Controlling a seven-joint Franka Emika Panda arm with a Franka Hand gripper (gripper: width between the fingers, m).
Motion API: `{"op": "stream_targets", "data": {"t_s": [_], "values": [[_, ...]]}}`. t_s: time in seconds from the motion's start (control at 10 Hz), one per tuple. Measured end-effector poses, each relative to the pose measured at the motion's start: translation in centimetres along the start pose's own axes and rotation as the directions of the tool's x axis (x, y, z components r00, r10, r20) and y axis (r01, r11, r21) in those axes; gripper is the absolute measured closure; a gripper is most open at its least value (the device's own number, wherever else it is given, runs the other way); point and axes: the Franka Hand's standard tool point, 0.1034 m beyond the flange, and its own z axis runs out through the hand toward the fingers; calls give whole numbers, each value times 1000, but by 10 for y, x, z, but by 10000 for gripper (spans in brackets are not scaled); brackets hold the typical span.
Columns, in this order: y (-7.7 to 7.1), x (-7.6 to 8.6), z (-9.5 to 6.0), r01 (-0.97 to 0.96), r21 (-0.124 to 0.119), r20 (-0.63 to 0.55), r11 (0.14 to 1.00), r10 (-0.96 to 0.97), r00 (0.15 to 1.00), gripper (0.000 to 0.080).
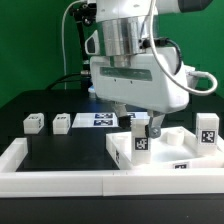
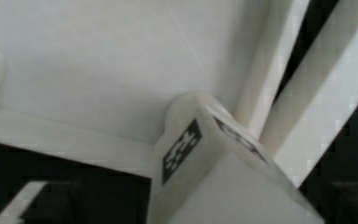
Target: Assemble square table
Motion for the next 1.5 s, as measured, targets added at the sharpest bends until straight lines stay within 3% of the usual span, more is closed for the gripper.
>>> {"op": "stream_targets", "data": {"t_s": [0.6, 1.3, 1.4, 1.5], "values": [[0, 2, 0, 424, -3, -1, 906, -424, 906, 150], [-3, 0, 1, 745, -50, 0, 666, -745, 667, 150], [-2, 0, 0, 760, -50, 1, 648, -761, 649, 289], [-2, 0, 0, 762, -50, 1, 645, -763, 646, 289]]}}
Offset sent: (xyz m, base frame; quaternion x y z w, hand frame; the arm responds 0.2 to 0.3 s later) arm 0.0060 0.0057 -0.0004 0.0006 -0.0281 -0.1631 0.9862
